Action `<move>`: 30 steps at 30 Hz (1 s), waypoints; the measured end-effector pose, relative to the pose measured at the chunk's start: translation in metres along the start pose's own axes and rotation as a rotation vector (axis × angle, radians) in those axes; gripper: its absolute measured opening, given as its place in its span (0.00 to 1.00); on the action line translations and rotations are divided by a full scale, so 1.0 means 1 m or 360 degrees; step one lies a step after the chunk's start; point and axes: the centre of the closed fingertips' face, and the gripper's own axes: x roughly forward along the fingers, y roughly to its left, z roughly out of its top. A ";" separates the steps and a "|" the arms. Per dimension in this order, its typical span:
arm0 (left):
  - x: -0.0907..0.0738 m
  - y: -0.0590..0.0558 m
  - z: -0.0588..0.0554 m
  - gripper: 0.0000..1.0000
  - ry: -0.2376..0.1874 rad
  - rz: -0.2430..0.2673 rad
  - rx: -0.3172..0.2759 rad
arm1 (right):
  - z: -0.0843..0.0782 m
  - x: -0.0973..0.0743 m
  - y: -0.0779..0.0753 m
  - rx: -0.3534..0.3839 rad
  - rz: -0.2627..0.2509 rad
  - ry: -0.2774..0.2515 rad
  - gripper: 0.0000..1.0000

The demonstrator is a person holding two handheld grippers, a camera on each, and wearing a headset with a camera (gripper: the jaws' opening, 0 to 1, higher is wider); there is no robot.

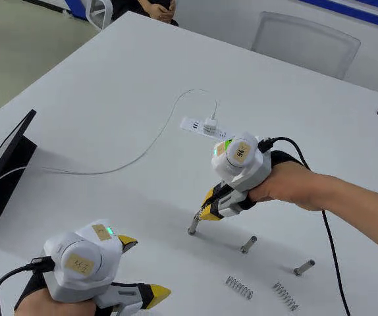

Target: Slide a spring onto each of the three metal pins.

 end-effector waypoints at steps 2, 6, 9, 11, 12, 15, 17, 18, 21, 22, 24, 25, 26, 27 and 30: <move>-0.001 0.001 -0.001 0.65 0.0000 0.0002 -0.0005 | 0.000 0.002 0.000 -0.0001 0.0006 0.0006 0.12; -0.002 0.001 -0.002 0.64 0.0003 0.0003 -0.0011 | -0.001 0.005 0.000 -0.0011 0.0010 0.0014 0.12; -0.002 0.000 -0.003 0.64 0.0006 0.0000 -0.0015 | -0.001 0.007 0.000 -0.0013 0.0013 0.0019 0.12; -0.002 0.000 -0.003 0.64 0.0007 -0.0001 -0.0018 | 0.000 0.007 0.000 -0.0014 0.0012 0.0020 0.12; -0.002 0.000 -0.003 0.64 0.0005 -0.0002 -0.0021 | 0.000 0.008 0.000 -0.0015 0.0013 0.0017 0.12; -0.002 -0.001 -0.003 0.64 0.0005 -0.0002 -0.0021 | 0.002 0.008 -0.001 -0.0001 0.0013 0.0004 0.12; -0.001 -0.001 -0.003 0.64 0.0007 -0.0005 -0.0020 | 0.002 0.010 -0.001 -0.0009 0.0013 0.0016 0.13; -0.001 -0.001 -0.003 0.64 0.0008 -0.0005 -0.0018 | 0.001 0.011 0.000 -0.0018 0.0015 0.0021 0.13; -0.001 -0.002 -0.002 0.64 0.0005 -0.0006 -0.0020 | 0.002 0.012 0.002 -0.0027 0.0023 0.0019 0.13; -0.001 -0.002 -0.002 0.63 0.0006 -0.0006 -0.0020 | 0.002 0.013 0.002 -0.0036 0.0019 0.0022 0.13; 0.000 -0.001 -0.003 0.63 0.0009 -0.0007 -0.0018 | 0.002 0.015 0.003 -0.0042 0.0021 0.0023 0.13; 0.000 -0.002 -0.003 0.63 0.0008 -0.0007 -0.0019 | 0.003 0.015 0.002 -0.0044 0.0020 0.0023 0.13; 0.000 -0.002 -0.002 0.63 0.0008 -0.0008 -0.0020 | 0.003 0.016 0.002 -0.0047 0.0018 0.0023 0.13; 0.000 -0.002 -0.003 0.63 0.0010 -0.0009 -0.0019 | 0.003 0.017 0.002 -0.0049 0.0019 0.0025 0.13; 0.000 -0.003 -0.003 0.63 0.0013 -0.0009 -0.0018 | 0.002 0.019 0.002 -0.0058 0.0019 0.0032 0.13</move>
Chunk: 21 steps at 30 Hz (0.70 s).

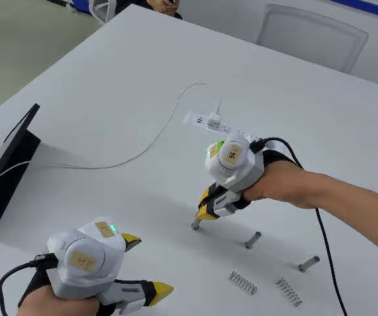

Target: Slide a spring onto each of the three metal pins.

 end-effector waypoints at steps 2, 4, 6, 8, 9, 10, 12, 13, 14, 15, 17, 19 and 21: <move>0.000 0.000 0.000 0.63 0.0000 -0.0001 -0.0002 | -0.001 0.002 0.000 -0.0005 0.0003 0.0004 0.13; 0.000 -0.001 -0.001 0.63 0.0001 -0.0003 -0.0001 | -0.002 0.004 0.000 -0.0006 0.0005 0.0006 0.13; 0.001 -0.001 -0.001 0.63 0.0003 -0.0006 -0.0002 | -0.002 0.006 0.001 -0.0008 0.0008 0.0008 0.13; 0.001 -0.002 -0.002 0.63 0.0004 -0.0006 -0.0004 | -0.003 0.008 0.001 -0.0015 0.0009 0.0012 0.13; 0.001 -0.002 -0.001 0.63 0.0004 -0.0007 -0.0006 | -0.003 0.009 0.001 -0.0016 0.0011 0.0012 0.13; 0.001 -0.002 -0.001 0.63 0.0005 -0.0005 -0.0003 | -0.004 0.010 0.001 -0.0017 0.0013 0.0015 0.13; 0.001 -0.002 -0.001 0.63 0.0005 -0.0005 -0.0006 | -0.004 0.013 0.001 -0.0017 0.0016 0.0018 0.13; 0.001 -0.002 -0.001 0.63 0.0004 -0.0005 -0.0006 | -0.005 0.014 0.001 -0.0017 0.0018 0.0018 0.13; 0.001 -0.002 -0.001 0.63 0.0005 -0.0005 -0.0004 | -0.005 0.016 0.001 -0.0017 0.0021 0.0019 0.13; 0.001 -0.002 -0.001 0.63 0.0004 -0.0005 -0.0005 | -0.005 0.017 0.001 -0.0016 0.0022 0.0021 0.13; 0.001 -0.001 -0.001 0.63 0.0006 -0.0003 -0.0006 | -0.006 0.019 0.002 -0.0016 0.0027 0.0026 0.13; 0.001 0.000 -0.001 0.63 0.0004 -0.0001 -0.0009 | -0.007 0.021 0.002 -0.0022 0.0030 0.0029 0.13; 0.001 0.000 -0.001 0.63 0.0007 0.0000 -0.0008 | -0.008 0.023 0.002 -0.0018 0.0034 0.0032 0.13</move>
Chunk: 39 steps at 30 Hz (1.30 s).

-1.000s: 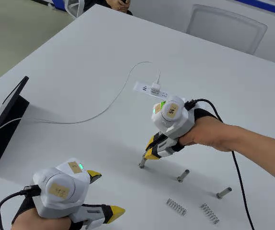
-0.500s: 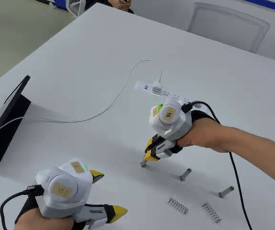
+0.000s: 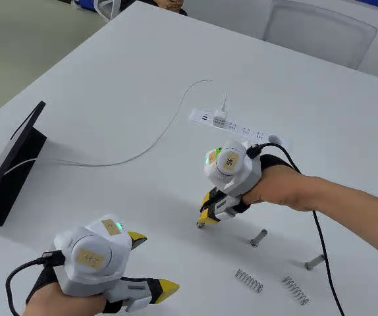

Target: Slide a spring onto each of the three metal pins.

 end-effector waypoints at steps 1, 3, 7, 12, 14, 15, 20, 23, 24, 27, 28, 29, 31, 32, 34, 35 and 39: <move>0.000 0.000 0.000 0.63 0.0000 0.0001 -0.0001 | 0.000 0.001 0.000 -0.0003 0.0001 0.0001 0.13; 0.000 0.000 -0.001 0.63 0.0001 0.0002 -0.0004 | -0.002 0.003 0.000 -0.0006 0.0005 0.0007 0.13; 0.000 -0.001 -0.001 0.63 0.0005 0.0000 -0.0004 | -0.003 0.006 0.000 0.0000 0.0007 0.0010 0.13; 0.000 -0.001 -0.002 0.63 0.0008 0.0001 -0.0006 | -0.005 0.010 0.000 -0.0003 0.0012 0.0018 0.13; 0.000 -0.001 -0.001 0.63 0.0008 0.0001 -0.0005 | -0.005 0.010 0.000 -0.0004 0.0012 0.0019 0.13; 0.000 -0.001 -0.002 0.63 0.0007 0.0002 -0.0006 | -0.005 0.010 0.000 -0.0001 0.0013 0.0018 0.13; 0.000 -0.001 -0.003 0.63 0.0013 0.0001 -0.0005 | -0.006 0.011 0.001 -0.0007 0.0013 0.0013 0.15; 0.000 -0.002 -0.003 0.63 0.0013 -0.0002 -0.0007 | -0.006 0.010 0.001 0.0008 0.0012 0.0009 0.20; 0.000 -0.002 -0.003 0.63 0.0014 -0.0003 -0.0003 | -0.007 0.009 0.001 0.0000 0.0008 0.0005 0.20; 0.000 -0.003 -0.002 0.63 0.0013 -0.0006 -0.0001 | -0.008 0.004 0.000 0.0012 -0.0001 -0.0005 0.23; 0.000 -0.003 -0.001 0.63 0.0012 -0.0006 0.0004 | -0.008 0.001 0.000 0.0014 -0.0009 -0.0017 0.23; 0.000 -0.003 -0.001 0.63 0.0011 -0.0007 0.0006 | -0.008 -0.001 -0.001 0.0019 -0.0015 -0.0025 0.24; 0.000 -0.004 0.000 0.63 0.0009 -0.0010 0.0004 | -0.008 -0.005 0.000 0.0041 -0.0012 -0.0035 0.26; 0.001 -0.004 0.000 0.63 0.0009 -0.0010 0.0006 | -0.009 -0.007 0.001 0.0044 -0.0008 -0.0046 0.28; 0.001 -0.005 0.001 0.63 0.0006 -0.0014 0.0006 | -0.009 -0.011 0.002 0.0058 -0.0021 -0.0071 0.30; 0.001 -0.006 0.001 0.63 0.0008 -0.0017 0.0008 | -0.011 -0.013 0.001 0.0065 -0.0029 -0.0068 0.31; 0.000 -0.009 0.001 0.63 0.0012 -0.0023 0.0019 | -0.016 -0.022 0.001 0.0136 -0.0072 -0.0109 0.35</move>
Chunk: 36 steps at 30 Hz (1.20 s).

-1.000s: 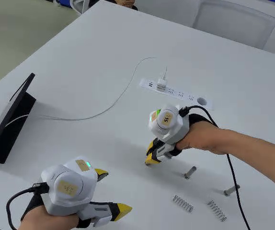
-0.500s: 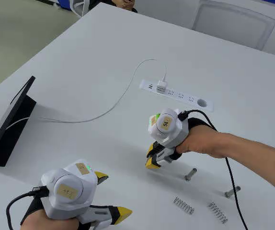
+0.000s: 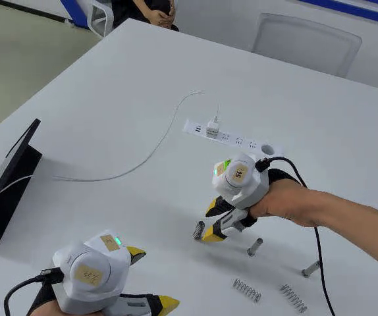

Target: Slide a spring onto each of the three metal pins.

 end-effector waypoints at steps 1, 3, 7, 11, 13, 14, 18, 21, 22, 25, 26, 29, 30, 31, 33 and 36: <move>0.000 -0.001 0.000 0.63 0.0001 -0.0001 0.0002 | 0.000 -0.002 0.000 0.0021 -0.0006 -0.0017 0.36; -0.001 -0.003 0.000 0.63 0.0004 -0.0005 0.0005 | 0.001 -0.008 -0.001 0.0080 -0.0031 -0.0068 0.38; 0.000 -0.006 0.001 0.63 0.0006 -0.0010 0.0013 | 0.005 -0.023 -0.006 0.0195 -0.0093 -0.0186 0.39; 0.000 -0.009 0.004 0.63 0.0003 -0.0017 0.0017 | 0.010 -0.035 -0.007 0.0302 -0.0127 -0.0314 0.40; 0.001 -0.011 0.005 0.63 0.0002 -0.0020 0.0022 | 0.013 -0.042 -0.005 0.0362 -0.0133 -0.0383 0.41; 0.001 -0.011 0.006 0.63 -0.0001 -0.0021 0.0023 | 0.012 -0.045 -0.005 0.0382 -0.0143 -0.0410 0.42; 0.000 -0.012 0.011 0.64 -0.0010 -0.0018 0.0025 | 0.009 -0.053 -0.006 0.0430 -0.0179 -0.0454 0.46; -0.001 -0.012 0.013 0.64 -0.0015 -0.0017 0.0024 | 0.009 -0.061 -0.006 0.0473 -0.0209 -0.0512 0.48; -0.001 -0.012 0.013 0.65 -0.0016 -0.0016 0.0023 | 0.010 -0.064 -0.006 0.0500 -0.0223 -0.0542 0.48; -0.001 -0.013 0.014 0.65 -0.0015 -0.0016 0.0024 | 0.007 -0.069 -0.004 0.0544 -0.0237 -0.0583 0.51; -0.001 -0.013 0.014 0.65 -0.0014 -0.0016 0.0025 | 0.005 -0.070 -0.003 0.0551 -0.0243 -0.0587 0.52; -0.001 -0.012 0.016 0.65 -0.0017 -0.0014 0.0023 | -0.003 -0.074 0.001 0.0578 -0.0277 -0.0601 0.54; 0.000 -0.012 0.017 0.65 -0.0019 -0.0014 0.0021 | -0.005 -0.076 0.002 0.0589 -0.0287 -0.0608 0.55; 0.000 -0.012 0.018 0.65 -0.0022 -0.0014 0.0019 | -0.008 -0.077 0.003 0.0600 -0.0296 -0.0613 0.56; 0.001 -0.011 0.019 0.65 -0.0023 -0.0013 0.0023 | -0.015 -0.081 0.005 0.0629 -0.0323 -0.0621 0.57; 0.002 -0.011 0.022 0.65 -0.0028 -0.0012 0.0026 | -0.024 -0.089 0.008 0.0664 -0.0363 -0.0642 0.59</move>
